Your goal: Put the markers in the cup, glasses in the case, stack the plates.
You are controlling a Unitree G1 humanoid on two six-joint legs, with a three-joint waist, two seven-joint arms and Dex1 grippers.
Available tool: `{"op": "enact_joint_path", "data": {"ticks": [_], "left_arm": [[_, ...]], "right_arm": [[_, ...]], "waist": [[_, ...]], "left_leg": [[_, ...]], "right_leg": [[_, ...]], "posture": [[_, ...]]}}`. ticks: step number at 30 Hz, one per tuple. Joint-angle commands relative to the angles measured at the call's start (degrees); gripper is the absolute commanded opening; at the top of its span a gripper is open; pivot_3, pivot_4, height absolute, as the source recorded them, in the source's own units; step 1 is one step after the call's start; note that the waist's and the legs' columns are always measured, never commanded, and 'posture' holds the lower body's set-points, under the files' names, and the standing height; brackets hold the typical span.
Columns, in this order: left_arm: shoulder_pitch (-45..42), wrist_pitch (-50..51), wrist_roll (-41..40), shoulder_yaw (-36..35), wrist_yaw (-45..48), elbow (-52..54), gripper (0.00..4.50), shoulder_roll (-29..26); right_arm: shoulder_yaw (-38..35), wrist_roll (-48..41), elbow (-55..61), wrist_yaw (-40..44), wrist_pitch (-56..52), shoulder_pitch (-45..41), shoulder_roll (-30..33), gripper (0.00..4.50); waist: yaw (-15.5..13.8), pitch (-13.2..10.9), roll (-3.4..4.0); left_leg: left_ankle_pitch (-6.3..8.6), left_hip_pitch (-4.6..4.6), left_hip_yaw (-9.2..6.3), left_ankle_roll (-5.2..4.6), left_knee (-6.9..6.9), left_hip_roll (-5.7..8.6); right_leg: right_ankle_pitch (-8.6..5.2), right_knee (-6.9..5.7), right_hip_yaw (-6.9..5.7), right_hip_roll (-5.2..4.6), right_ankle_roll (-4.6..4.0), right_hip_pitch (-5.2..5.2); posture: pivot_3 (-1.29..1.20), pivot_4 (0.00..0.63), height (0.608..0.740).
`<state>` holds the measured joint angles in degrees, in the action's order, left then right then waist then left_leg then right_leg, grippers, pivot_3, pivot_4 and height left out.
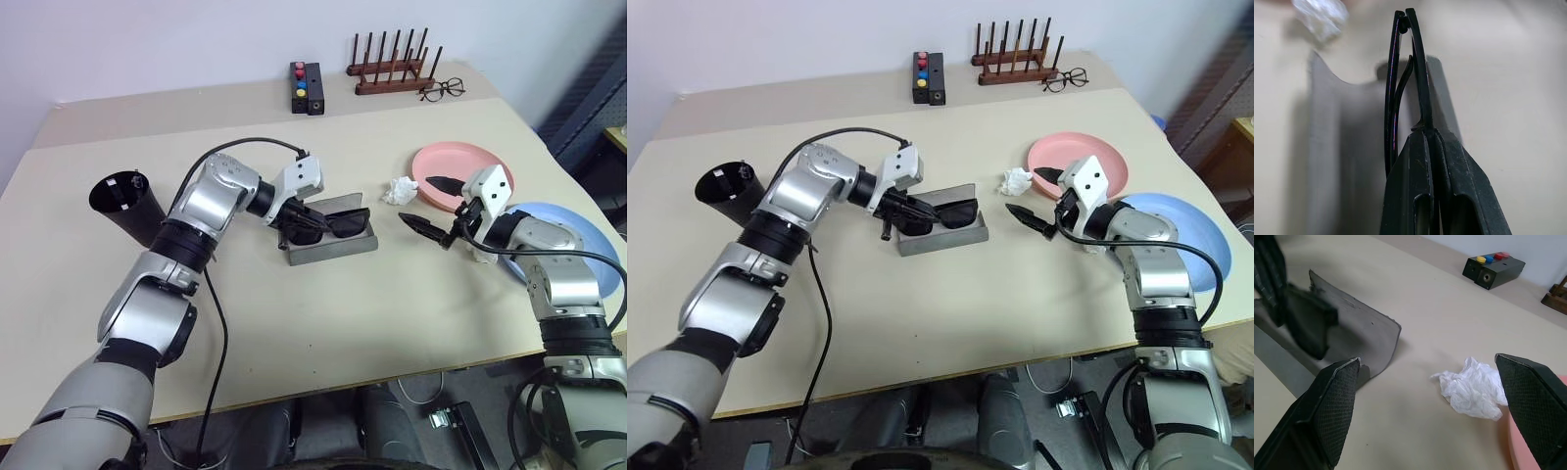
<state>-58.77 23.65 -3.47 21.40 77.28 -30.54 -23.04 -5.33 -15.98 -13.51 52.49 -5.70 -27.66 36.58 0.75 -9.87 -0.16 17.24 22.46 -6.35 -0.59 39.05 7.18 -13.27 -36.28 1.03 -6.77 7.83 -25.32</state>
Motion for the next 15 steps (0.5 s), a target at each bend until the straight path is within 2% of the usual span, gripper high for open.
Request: {"op": "enact_joint_path", "data": {"ticks": [1, 6, 15], "left_arm": [[0.8, 1.6, 0.1, 0.3, 0.0, 3.3, 0.04, 0.3], [1.5, 2.4, 0.6, 0.4, -1.2, 3.3, 0.04, 1.8], [1.2, 2.2, 0.5, -0.2, -2.3, 1.8, 0.04, 2.7]], "right_arm": [[-1.7, -0.8, 2.9, -0.1, 0.3, 0.1, 1.0, 4.50], [-2.1, -3.0, 4.3, 4.8, -0.7, 3.1, 3.1, 4.50], [-9.4, -11.9, 11.5, 21.4, -4.8, 14.2, 17.3, 4.50]], "waist": [[0.0, 0.0, 0.00], [-0.2, 0.0, 0.00], [-0.2, 0.0, 0.02]], "left_leg": [[0.00, 0.00, 0.00, 0.00, 0.01, 0.00], [0.00, 0.00, 0.00, 0.00, 0.02, 0.00], [0.02, -0.02, 0.02, -0.03, 0.07, 0.00]], "right_leg": [[0.00, 0.00, 0.00, 0.00, 0.00, 0.00], [0.00, 0.00, 0.00, 0.00, 0.00, 0.01], [0.01, 0.00, 0.00, -0.01, 0.02, 0.07]], "posture": [[0.00, 0.150, 0.740], [0.00, 0.150, 0.740], [0.00, 0.150, 0.740]]}}
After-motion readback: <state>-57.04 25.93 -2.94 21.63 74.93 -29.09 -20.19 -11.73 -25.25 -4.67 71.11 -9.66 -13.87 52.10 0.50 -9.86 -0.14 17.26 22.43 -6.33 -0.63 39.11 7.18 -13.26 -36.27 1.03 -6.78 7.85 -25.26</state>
